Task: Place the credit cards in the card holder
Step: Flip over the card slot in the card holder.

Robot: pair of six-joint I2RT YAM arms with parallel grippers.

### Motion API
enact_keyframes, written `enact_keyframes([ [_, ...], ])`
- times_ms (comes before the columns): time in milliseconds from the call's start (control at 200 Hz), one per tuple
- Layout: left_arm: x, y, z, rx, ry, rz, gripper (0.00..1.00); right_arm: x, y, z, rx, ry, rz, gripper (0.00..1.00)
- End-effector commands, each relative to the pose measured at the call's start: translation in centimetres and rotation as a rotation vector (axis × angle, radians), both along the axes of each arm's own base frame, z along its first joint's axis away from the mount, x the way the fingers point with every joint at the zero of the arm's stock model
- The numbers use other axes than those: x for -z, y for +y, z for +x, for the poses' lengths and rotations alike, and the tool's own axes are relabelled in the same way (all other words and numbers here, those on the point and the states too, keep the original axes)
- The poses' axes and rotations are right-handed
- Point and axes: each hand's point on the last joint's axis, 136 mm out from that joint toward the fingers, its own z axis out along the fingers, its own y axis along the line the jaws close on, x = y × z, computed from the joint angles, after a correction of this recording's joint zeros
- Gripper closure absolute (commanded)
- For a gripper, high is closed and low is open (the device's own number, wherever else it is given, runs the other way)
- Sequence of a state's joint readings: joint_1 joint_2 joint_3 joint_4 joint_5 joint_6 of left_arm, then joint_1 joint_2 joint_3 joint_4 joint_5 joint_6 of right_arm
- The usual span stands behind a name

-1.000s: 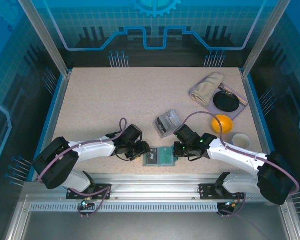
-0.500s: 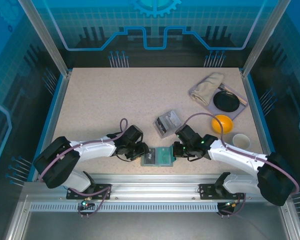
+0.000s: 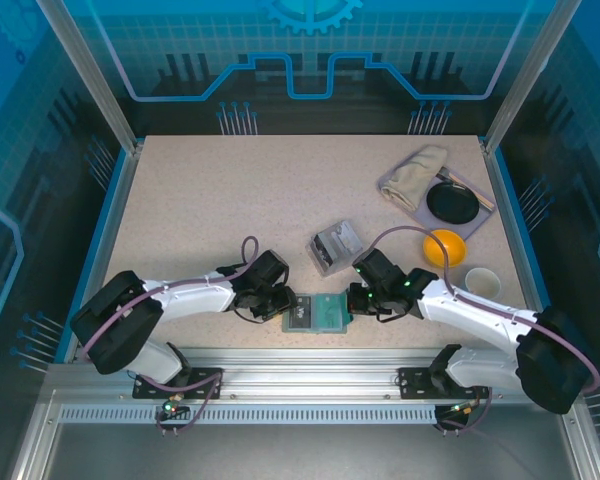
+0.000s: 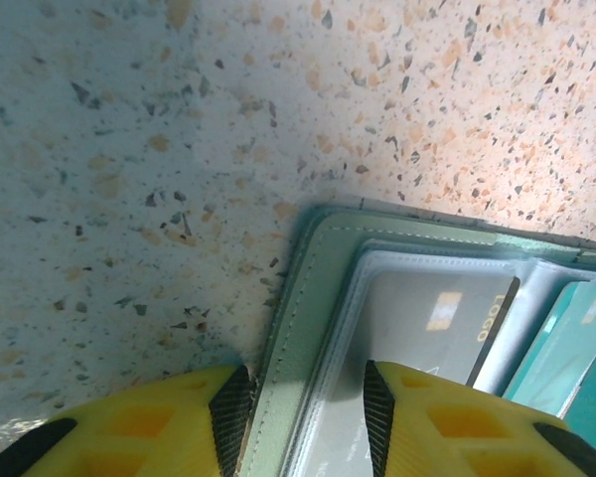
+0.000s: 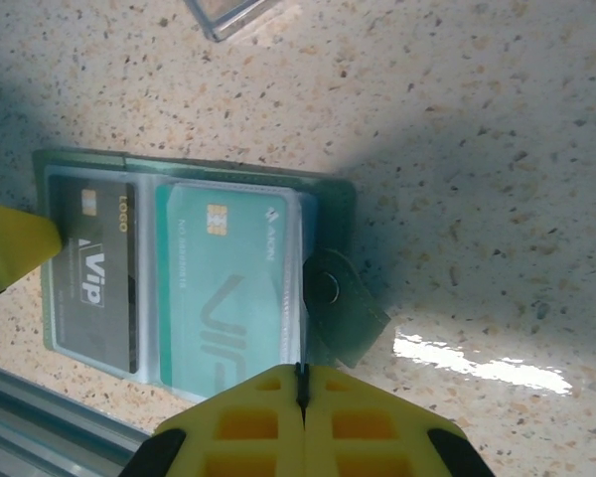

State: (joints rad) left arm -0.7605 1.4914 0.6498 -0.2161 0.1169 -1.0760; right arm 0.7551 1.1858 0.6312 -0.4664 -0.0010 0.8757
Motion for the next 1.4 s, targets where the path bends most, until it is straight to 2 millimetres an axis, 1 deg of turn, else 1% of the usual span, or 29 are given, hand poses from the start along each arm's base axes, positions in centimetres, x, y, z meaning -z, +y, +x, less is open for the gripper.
enact_keyframes([
  [0, 1.3, -2.1, -1.4, 0.049, 0.046, -0.052, 0.6, 0.3, -0.9, 0.2, 0.045, 0.011, -0.027, 0.99],
  [280, 1.3, -2.3, -1.4, 0.051, 0.046, -0.057, 0.61, 0.2, 0.8, 0.5, 0.033, 0.012, 0.073, 0.99],
  [545, 1.2, -2.4, -1.3, 0.051, 0.046, -0.061, 0.61, 0.7, 0.8, 0.4, 0.038, 0.029, 0.077, 0.99],
  [645, 1.2, -2.5, -1.3, 0.049, 0.044, -0.061, 0.61, 0.0, 0.9, 0.6, 0.037, -0.002, 0.108, 0.99],
  [775, 1.1, -2.6, -1.2, 0.048, 0.041, -0.066, 0.63, -1.5, 1.5, 0.8, 0.018, -0.043, 0.168, 0.99],
  [920, 0.9, -2.8, -1.0, 0.045, 0.036, -0.074, 0.65, -2.6, 2.7, 0.8, -0.015, -0.051, 0.241, 0.98],
  [1190, 0.5, -3.5, -0.7, 0.018, 0.025, -0.125, 0.69, -3.7, 3.9, 1.2, -0.034, -0.054, 0.291, 0.98],
  [1391, 0.2, -4.5, -0.2, -0.019, 0.014, -0.174, 0.71, -3.6, 4.4, 1.4, -0.039, -0.041, 0.296, 0.98],
])
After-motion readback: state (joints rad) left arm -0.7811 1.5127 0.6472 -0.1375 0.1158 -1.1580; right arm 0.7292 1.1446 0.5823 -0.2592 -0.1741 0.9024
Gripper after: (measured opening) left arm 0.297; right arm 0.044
